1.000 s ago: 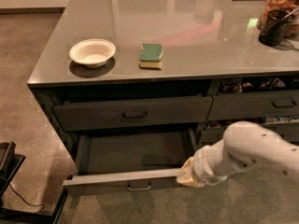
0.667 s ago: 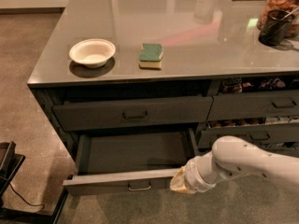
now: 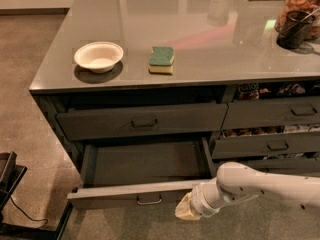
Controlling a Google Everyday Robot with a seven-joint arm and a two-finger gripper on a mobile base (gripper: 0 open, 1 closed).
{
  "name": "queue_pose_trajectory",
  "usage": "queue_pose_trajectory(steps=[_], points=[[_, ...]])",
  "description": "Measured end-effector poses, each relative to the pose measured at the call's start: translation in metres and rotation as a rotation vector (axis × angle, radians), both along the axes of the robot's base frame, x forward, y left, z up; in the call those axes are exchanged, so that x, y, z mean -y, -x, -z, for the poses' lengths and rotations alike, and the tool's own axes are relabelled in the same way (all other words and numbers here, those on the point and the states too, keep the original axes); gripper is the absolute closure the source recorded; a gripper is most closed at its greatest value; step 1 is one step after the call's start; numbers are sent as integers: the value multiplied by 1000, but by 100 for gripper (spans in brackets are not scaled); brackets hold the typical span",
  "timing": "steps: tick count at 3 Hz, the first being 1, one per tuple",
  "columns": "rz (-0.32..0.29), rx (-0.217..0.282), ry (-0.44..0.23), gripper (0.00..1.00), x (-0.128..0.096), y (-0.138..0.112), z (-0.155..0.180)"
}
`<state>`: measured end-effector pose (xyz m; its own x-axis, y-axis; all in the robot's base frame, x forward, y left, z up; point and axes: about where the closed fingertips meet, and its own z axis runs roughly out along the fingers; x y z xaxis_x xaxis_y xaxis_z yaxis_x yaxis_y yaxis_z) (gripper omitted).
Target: Close middle drawer
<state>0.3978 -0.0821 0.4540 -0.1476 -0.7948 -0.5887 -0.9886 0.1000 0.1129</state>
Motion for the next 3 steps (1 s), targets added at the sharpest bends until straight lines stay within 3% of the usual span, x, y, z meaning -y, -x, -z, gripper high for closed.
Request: queue_pose_trajectory(steps=[1,2,3], points=[[-19,11,16,100,1,1,7],[-59,102,28,100,1,2,25],[-64,269,16,100,0,-13,32]])
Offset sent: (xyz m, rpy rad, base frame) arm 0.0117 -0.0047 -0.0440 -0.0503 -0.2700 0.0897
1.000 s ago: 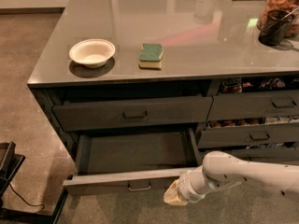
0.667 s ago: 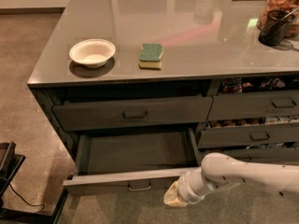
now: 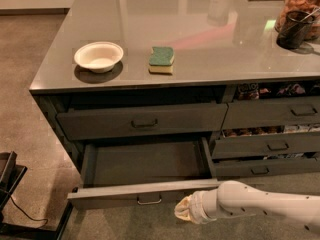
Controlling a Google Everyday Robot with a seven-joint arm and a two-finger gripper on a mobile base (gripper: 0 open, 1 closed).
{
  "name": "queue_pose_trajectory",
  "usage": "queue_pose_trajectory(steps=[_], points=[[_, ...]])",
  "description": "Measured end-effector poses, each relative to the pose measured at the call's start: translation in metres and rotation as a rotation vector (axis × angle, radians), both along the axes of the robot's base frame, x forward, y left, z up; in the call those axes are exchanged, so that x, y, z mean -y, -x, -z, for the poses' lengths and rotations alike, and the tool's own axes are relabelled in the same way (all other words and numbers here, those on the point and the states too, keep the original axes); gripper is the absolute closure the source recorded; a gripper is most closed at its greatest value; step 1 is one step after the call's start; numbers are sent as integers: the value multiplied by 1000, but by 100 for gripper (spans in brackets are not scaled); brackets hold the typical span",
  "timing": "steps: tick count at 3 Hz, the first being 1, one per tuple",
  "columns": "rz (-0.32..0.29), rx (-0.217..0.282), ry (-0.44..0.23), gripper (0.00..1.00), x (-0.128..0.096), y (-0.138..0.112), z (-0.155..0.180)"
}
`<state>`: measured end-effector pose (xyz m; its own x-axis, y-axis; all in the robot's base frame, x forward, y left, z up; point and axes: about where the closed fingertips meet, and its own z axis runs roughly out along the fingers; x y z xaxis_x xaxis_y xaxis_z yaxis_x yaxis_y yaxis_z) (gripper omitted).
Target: Close middle drawer
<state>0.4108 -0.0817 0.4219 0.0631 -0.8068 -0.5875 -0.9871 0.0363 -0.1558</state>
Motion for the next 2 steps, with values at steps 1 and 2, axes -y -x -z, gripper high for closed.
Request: queue_pose_trajectory(steps=[1,2], points=[[13,28,-1,100,0,-7,-1],[12,28,-1,100,0,-7,-1]])
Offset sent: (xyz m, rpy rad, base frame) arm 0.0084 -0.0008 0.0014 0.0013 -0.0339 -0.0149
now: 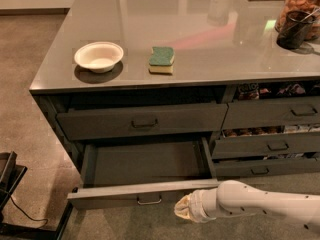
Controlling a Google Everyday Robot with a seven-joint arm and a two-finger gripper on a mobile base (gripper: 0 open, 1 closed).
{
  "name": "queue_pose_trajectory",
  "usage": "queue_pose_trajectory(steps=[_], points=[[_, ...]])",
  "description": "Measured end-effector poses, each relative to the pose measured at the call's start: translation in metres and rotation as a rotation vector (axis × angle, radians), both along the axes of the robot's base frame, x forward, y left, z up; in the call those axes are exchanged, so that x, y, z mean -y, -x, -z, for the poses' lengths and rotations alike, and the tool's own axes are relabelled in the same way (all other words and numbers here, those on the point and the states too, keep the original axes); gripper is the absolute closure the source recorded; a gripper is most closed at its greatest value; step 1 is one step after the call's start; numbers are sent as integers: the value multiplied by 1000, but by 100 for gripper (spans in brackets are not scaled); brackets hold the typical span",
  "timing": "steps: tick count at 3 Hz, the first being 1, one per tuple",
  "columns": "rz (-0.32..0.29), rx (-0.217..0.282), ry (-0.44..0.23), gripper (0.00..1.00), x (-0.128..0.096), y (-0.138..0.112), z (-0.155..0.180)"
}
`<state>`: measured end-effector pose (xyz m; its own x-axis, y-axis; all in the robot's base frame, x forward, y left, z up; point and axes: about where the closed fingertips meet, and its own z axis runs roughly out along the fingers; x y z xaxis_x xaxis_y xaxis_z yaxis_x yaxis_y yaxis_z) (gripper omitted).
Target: Close middle drawer
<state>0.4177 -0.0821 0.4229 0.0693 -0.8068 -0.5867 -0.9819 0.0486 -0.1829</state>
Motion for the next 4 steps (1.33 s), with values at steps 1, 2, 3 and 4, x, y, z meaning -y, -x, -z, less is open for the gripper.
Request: queue_pose_trajectory(steps=[1,2,3,4], points=[[27,28,-6,100,3,-2,5],[62,94,-19,100,8,-10,13],[95,160,-39,100,12,-20,20],[122,244,-52,100,13,-31,20]])
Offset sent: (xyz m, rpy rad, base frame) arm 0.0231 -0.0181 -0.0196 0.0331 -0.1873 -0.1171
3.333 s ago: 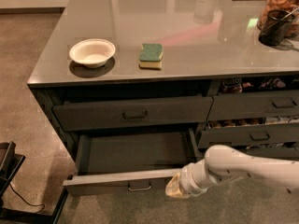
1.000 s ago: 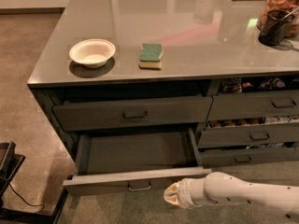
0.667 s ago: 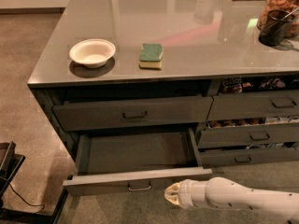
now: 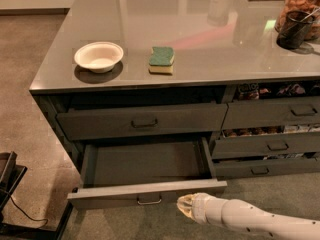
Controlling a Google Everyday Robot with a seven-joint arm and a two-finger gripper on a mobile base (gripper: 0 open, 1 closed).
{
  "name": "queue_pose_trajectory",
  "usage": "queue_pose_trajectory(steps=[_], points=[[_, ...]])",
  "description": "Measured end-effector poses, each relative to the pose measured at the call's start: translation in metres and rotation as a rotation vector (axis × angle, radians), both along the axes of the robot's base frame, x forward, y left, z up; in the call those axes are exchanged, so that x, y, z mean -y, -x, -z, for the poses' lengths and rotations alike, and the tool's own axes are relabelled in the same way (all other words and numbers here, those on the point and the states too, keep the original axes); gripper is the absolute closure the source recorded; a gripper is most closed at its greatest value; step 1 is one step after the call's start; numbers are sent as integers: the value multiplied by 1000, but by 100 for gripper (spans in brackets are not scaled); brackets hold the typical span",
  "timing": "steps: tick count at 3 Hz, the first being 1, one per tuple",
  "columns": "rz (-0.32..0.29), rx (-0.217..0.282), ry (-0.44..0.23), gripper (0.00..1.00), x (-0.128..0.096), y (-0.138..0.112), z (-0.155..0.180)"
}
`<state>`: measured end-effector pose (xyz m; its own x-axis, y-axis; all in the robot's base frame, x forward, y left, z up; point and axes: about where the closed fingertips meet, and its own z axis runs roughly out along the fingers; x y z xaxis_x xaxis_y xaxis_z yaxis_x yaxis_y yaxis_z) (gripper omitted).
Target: Close middle drawer
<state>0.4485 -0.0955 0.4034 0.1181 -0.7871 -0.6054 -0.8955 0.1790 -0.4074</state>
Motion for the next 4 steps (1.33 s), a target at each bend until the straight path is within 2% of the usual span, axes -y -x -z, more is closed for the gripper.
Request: queue_pose_trajectory(steps=[2,3,4], points=[[73,191,-24,100,6,-28,-12],[91,240,-28,100,6,-45,-14],[97,261,-26,100,6,-64,-11]])
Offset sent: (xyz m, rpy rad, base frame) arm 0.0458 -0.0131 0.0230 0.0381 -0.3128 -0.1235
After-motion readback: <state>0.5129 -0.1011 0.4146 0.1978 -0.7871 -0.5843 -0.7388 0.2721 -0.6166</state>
